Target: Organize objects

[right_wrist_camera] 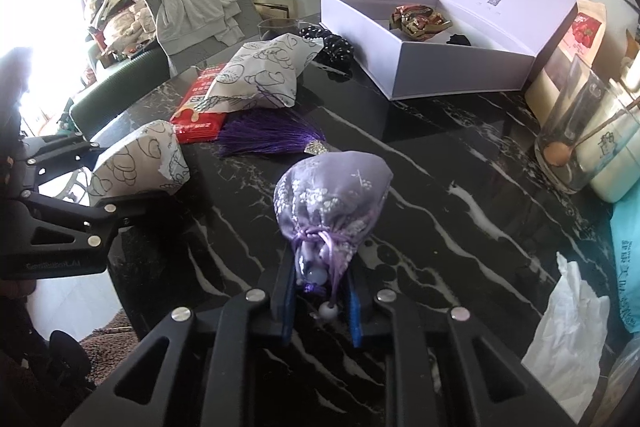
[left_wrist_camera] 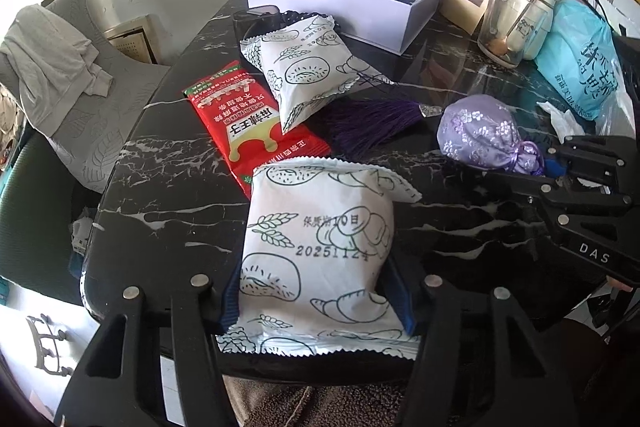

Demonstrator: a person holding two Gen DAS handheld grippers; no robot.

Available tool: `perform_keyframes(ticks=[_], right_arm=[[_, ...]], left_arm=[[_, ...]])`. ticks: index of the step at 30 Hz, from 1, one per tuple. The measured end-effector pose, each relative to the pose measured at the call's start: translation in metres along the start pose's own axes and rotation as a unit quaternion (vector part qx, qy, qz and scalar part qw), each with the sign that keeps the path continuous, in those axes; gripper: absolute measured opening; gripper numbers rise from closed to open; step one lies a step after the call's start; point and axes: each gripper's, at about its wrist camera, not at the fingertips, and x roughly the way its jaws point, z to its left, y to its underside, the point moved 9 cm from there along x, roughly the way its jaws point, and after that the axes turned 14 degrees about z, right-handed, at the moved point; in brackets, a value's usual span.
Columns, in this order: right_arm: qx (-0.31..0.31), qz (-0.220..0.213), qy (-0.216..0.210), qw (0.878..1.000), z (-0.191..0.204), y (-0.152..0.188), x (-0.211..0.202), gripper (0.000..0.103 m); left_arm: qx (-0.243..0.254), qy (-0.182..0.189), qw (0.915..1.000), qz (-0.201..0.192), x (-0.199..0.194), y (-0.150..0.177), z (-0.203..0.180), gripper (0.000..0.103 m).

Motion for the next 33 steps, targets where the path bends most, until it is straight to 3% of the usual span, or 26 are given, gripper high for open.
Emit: perform_keyframes(ticks=[10,14,33], right_arm=[[-0.012,-0.026,-0.026,0.999,0.012,-0.006,-0.024,0.018],[-0.020,-0.038,-0.028,0.999,0.015,-0.009,-0.038,0.018],[-0.021,-0.119,-0.016,0.993,0.001,-0.033,-0.113,0.018]], left_arm=[[-0.022,0.020,0.9996,-0.004,-0.015,0.009,0.004,0.054],[-0.023,0.011,0.9996,-0.013,-0.028,0.007,0.006,0.054],[0.003,0.008,0.9981,-0.061,-0.086,-0.045,-0.017,0.054]])
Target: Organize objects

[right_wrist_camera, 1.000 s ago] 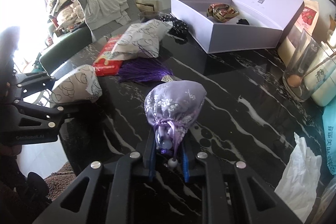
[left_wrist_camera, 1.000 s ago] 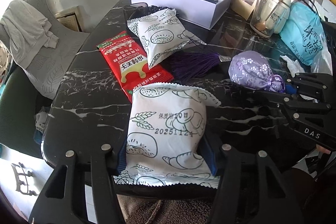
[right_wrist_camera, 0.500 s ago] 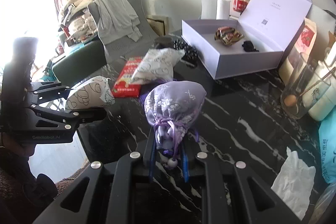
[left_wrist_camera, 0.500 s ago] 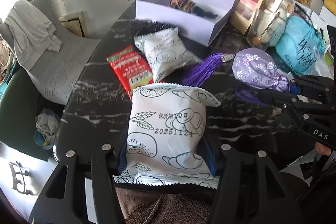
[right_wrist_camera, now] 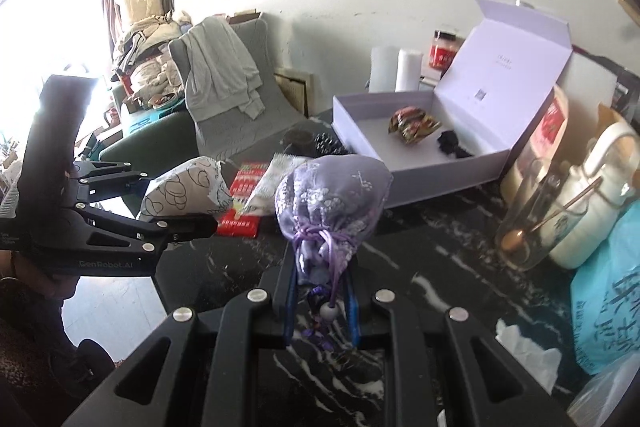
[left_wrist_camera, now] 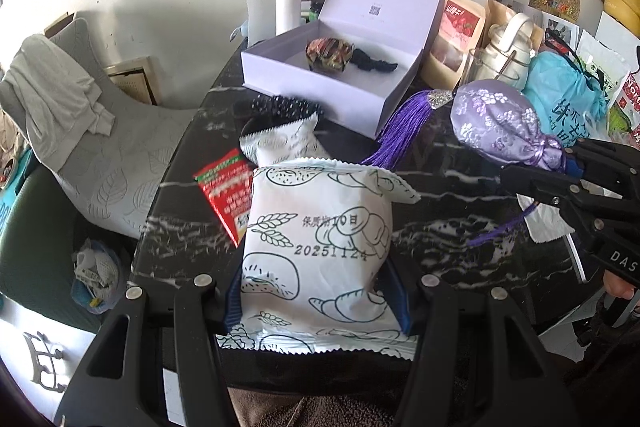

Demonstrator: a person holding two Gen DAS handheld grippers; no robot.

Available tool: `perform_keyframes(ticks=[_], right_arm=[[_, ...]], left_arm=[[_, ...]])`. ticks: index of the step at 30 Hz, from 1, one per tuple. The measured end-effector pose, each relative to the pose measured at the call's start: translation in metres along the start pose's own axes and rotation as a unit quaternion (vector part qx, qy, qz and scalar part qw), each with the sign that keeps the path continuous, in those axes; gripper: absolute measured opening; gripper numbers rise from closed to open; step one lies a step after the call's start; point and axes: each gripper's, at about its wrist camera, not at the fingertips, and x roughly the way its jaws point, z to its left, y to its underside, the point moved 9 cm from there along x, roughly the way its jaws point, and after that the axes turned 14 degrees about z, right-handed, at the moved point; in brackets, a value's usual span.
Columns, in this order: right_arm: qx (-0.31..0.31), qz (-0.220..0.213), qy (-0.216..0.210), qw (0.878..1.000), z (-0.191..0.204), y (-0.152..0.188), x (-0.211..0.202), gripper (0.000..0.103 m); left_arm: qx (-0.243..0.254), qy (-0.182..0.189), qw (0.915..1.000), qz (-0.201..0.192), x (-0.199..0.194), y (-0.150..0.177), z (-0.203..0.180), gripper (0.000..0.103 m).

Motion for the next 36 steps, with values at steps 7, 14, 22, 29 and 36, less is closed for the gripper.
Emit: perform_keyframes(ticks=[7,14,22,29,36], right_arm=[[-0.001,-0.017,0.015,1.000,-0.011,-0.017,-0.017,0.018],[0.006,-0.026,0.028,0.999,-0.023,-0.035,-0.026,0.018],[0.016,-0.028,0.031,0.999,-0.043,-0.055,-0.024,0.018],[0.023,-0.033,0.038,0.998,-0.062,-0.079,-0.019,0.018],[0.028,-0.030,0.046,0.998,-0.077,-0.097,-0.007,0.018]], left_arm=[[0.010,0.000,0.9998,-0.015,-0.012,-0.027,-0.007,0.054],[0.024,-0.005,0.9995,-0.021,-0.020,-0.056,-0.013,0.054],[0.037,-0.002,0.9991,-0.020,-0.015,-0.091,-0.013,0.054],[0.049,-0.003,0.9986,-0.021,-0.005,-0.128,-0.013,0.055],[0.065,0.006,0.9978,-0.016,0.015,-0.166,-0.020,0.055]])
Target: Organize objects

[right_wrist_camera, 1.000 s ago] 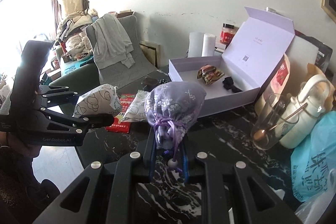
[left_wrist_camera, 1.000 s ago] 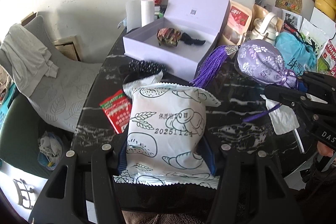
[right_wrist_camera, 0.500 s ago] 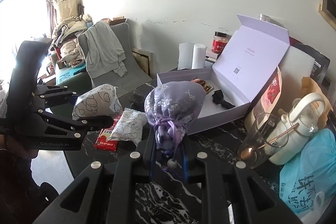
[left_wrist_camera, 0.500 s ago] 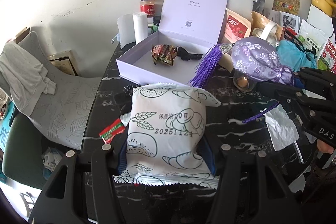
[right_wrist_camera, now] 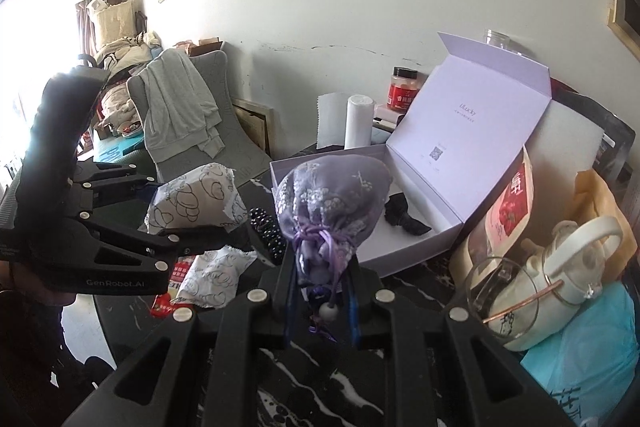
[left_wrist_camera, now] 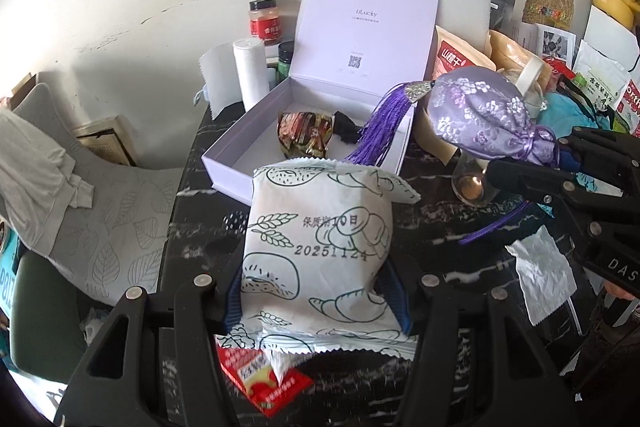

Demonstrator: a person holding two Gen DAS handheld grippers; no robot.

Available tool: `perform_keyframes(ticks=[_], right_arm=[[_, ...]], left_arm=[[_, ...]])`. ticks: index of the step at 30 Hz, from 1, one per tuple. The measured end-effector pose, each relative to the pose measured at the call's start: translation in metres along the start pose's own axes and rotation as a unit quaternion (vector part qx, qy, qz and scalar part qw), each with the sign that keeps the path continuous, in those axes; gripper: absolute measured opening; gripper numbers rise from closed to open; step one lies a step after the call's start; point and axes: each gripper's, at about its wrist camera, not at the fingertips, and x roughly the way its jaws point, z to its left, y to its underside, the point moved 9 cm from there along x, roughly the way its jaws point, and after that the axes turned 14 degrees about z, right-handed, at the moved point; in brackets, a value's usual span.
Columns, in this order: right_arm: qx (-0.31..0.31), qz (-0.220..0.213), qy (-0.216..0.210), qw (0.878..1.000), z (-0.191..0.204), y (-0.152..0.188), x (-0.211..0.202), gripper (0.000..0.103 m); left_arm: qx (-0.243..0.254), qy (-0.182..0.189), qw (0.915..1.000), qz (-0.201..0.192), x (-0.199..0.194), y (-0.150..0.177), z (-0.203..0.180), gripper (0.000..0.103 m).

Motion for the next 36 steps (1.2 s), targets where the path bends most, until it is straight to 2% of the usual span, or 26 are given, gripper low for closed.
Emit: perform_keyframes(ticks=[14,23,36], right_arm=[[0.007,0.000,0.003,1.000,-0.019,-0.048,0.034,0.018],[0.012,-0.014,0.007,1.000,-0.036,-0.083,0.051,0.018],[0.026,-0.012,0.004,1.000,-0.068,-0.115,0.083,0.018]], left_arm=[[0.020,0.013,0.9997,0.005,0.042,-0.067,0.009,0.055],[0.030,0.006,0.9995,0.003,0.066,-0.111,0.020,0.055],[0.048,-0.006,0.9988,0.004,0.103,-0.169,0.025,0.055]])
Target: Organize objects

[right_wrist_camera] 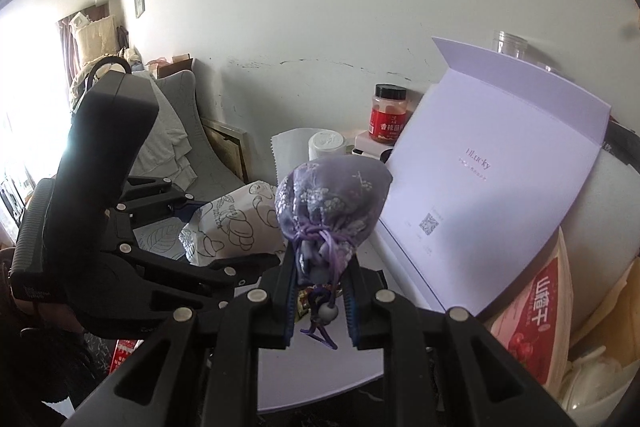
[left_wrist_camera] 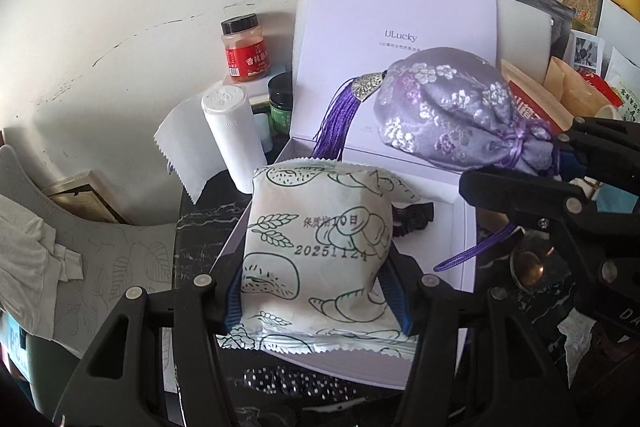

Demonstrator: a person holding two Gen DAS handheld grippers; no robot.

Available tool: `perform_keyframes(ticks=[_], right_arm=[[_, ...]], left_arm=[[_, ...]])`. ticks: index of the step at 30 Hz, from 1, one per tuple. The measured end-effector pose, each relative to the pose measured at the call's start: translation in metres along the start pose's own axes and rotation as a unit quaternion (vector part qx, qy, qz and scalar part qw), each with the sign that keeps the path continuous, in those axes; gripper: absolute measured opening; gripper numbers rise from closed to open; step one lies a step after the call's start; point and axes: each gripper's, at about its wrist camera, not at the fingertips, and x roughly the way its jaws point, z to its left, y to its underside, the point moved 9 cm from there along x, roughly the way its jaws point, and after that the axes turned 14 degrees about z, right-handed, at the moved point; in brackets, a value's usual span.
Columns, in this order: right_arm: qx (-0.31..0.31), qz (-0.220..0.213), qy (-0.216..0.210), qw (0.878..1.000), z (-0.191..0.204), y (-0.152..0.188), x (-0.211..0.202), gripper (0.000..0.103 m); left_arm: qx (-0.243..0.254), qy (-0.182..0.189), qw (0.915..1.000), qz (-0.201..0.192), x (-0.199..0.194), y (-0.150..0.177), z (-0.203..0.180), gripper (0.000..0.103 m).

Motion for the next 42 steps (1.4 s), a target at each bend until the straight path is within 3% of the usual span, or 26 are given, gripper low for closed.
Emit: perform_keyframes(ticks=[9,22,42], right_arm=[[0.029,0.022,0.014,0.999,-0.031,-0.016,0.041,0.019],[0.047,0.062,0.027,0.997,-0.052,-0.015,0.084,0.019],[0.068,0.116,0.058,0.989,-0.059,0.001,0.114,0.020]], left_arm=[[-0.008,0.022,0.9996,0.018,0.046,-0.030,0.007,0.055],[-0.011,0.037,0.9978,0.053,0.101,-0.039,0.009,0.055],[-0.029,0.026,0.9958,0.083,0.120,-0.029,0.016,0.056]])
